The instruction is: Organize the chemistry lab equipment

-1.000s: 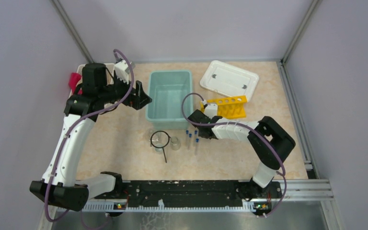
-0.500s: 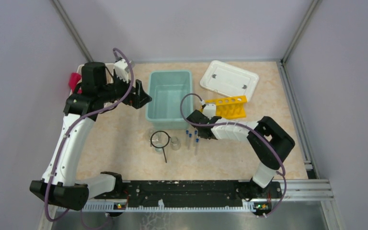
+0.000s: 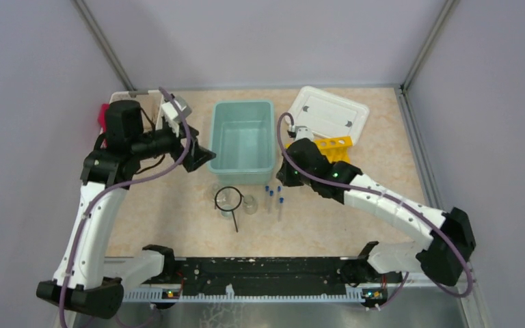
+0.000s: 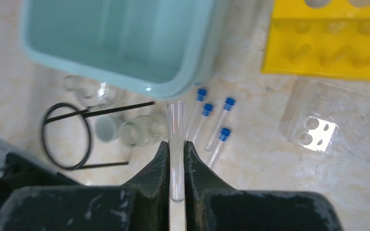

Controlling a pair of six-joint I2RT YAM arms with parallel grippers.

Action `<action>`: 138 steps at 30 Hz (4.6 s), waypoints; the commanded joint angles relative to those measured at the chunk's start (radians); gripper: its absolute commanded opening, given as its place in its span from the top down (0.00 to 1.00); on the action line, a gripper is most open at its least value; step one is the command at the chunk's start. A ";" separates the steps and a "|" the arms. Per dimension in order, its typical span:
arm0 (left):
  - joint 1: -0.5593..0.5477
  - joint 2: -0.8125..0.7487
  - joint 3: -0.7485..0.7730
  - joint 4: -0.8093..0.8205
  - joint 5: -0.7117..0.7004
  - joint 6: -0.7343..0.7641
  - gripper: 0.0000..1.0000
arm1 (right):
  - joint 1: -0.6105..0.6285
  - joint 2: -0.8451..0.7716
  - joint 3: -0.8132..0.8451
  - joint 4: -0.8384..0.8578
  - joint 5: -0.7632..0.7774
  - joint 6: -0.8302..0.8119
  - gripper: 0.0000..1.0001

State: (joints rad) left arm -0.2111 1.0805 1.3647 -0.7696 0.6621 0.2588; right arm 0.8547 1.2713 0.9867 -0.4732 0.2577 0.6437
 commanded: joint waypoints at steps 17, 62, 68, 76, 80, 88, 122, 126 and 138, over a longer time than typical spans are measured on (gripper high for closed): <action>-0.045 -0.219 -0.232 0.129 0.142 1.070 0.01 | 0.009 0.130 0.495 0.015 -0.784 -0.164 1.00; -0.180 -0.256 -0.394 0.086 0.048 1.706 0.87 | 0.010 0.408 0.693 0.043 -0.931 -0.058 0.97; -0.181 -0.258 -0.414 0.190 0.055 1.499 1.00 | -0.018 0.369 0.766 -0.077 -0.838 -0.118 0.54; -0.185 -0.127 -0.243 0.364 -0.046 0.449 1.00 | -0.107 0.133 0.718 -0.048 -0.529 -0.132 0.24; -0.183 -0.121 -0.257 0.440 -0.009 0.102 1.00 | -0.107 0.086 0.670 0.019 -0.481 -0.101 0.23; -0.183 -0.123 -0.278 0.549 0.021 -0.309 1.00 | -0.060 0.090 0.645 0.085 -0.499 -0.102 0.28; -0.183 -0.126 -0.312 0.579 0.023 -0.368 1.00 | 0.005 0.251 0.746 0.015 -0.483 -0.125 0.73; -0.183 -0.126 -0.310 0.569 0.017 -0.359 0.99 | 0.007 0.259 0.768 -0.005 -0.493 -0.128 0.88; -0.183 -0.066 -0.229 0.441 -0.025 -0.334 0.01 | -0.058 0.142 0.695 -0.216 -0.196 -0.232 1.00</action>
State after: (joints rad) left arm -0.3908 0.9932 1.0683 -0.2707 0.6636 -0.0883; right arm 0.8459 1.5223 1.7157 -0.6147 -0.1085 0.4694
